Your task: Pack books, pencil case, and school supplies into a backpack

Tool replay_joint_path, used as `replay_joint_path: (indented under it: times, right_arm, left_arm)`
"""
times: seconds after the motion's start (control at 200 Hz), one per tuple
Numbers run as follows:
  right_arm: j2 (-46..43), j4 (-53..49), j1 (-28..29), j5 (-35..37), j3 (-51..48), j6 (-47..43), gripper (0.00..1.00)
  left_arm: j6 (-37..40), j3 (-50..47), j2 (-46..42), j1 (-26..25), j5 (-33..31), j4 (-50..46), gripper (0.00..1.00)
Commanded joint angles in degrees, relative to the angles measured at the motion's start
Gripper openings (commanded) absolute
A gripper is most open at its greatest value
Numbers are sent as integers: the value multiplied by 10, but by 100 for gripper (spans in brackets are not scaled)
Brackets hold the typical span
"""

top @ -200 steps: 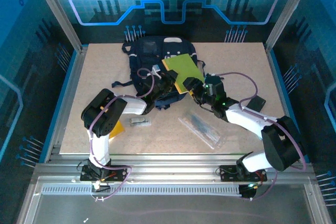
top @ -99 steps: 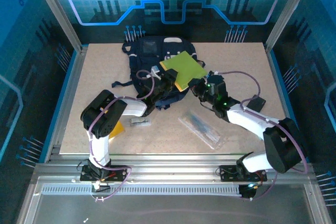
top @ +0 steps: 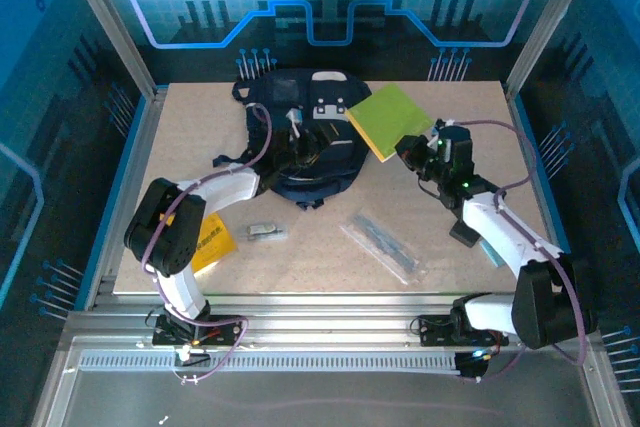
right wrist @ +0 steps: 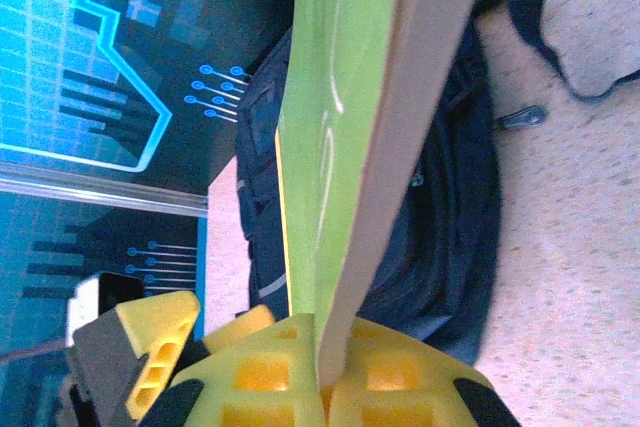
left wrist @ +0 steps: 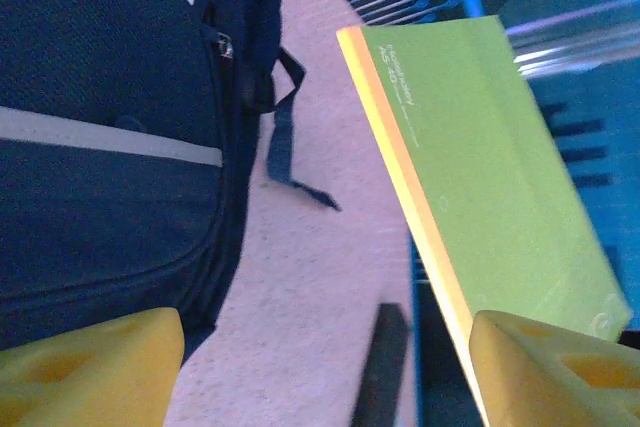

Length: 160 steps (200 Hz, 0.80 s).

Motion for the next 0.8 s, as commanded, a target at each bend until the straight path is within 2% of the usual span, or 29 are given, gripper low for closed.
replay_joint_path:
  times: [0.0,0.195,0.365,0.665,0.795]
  right_arm:
    - [-22,-62,-29,-58,21,-74,0]
    - [-51,-123,-61,-76,25,-126,0]
    - [-65,-138,-79,-90,19,-137,0]
    - [-69,-136,-86,-101,5,-136,0]
    - [-67,-134,-86,-108,-3,-133,0]
  left_arm:
    - [191,87,7,-2,16,-245,78]
    - [325,202,64,-5,-13,-402,79]
    - [442,304,141,-30,-74,-508,81]
    - [525,372,223,-41,-128,-543,85]
    - [547,400,265,-41,-188,-565,86]
